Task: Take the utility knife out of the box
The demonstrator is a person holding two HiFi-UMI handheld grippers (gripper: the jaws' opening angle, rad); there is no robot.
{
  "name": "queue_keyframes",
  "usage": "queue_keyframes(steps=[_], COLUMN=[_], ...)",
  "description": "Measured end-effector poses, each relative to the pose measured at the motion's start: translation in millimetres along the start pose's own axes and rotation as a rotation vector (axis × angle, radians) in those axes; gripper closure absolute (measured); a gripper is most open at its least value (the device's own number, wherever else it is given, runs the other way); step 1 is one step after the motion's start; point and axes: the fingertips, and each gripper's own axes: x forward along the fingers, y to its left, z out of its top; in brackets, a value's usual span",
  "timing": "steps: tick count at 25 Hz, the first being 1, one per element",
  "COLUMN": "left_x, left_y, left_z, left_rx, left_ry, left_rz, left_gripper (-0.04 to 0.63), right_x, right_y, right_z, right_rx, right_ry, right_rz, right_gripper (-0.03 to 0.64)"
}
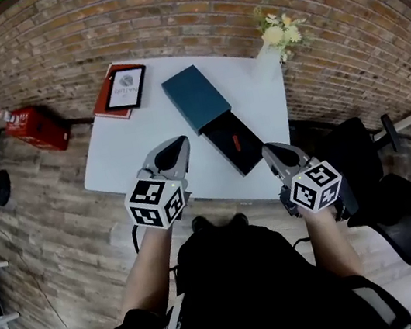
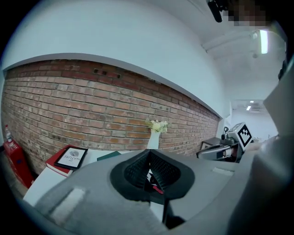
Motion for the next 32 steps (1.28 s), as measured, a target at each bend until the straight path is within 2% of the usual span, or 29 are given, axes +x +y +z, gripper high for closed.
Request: queue_keyframes(steps=[8, 16, 25, 32], left_x=[69, 111, 123, 126], left_y=[-32, -6, 33, 36], left_z=[-7, -7, -26, -37], left_rx=[0.072, 0.119, 0.116, 0.091], left_ry=[0.072, 0.113, 0.155, 0.174], left_rz=[-0.133, -0.271, -0.428, -0.485], left_gripper=[0.588, 0.588, 0.588, 0.588], right_x=[2, 44, 84, 103], right_y=[-28, -38, -41, -40], right_z=[-41, -50, -67, -97], right_rx=[0.059, 0.082, 0.106, 0.141], right_ry=[0.072, 0.167, 0.266, 0.373], right_rz=[-0.048, -0.143, -0.339, -0.380], right_gripper=[0.615, 0.591, 0.566, 0.541])
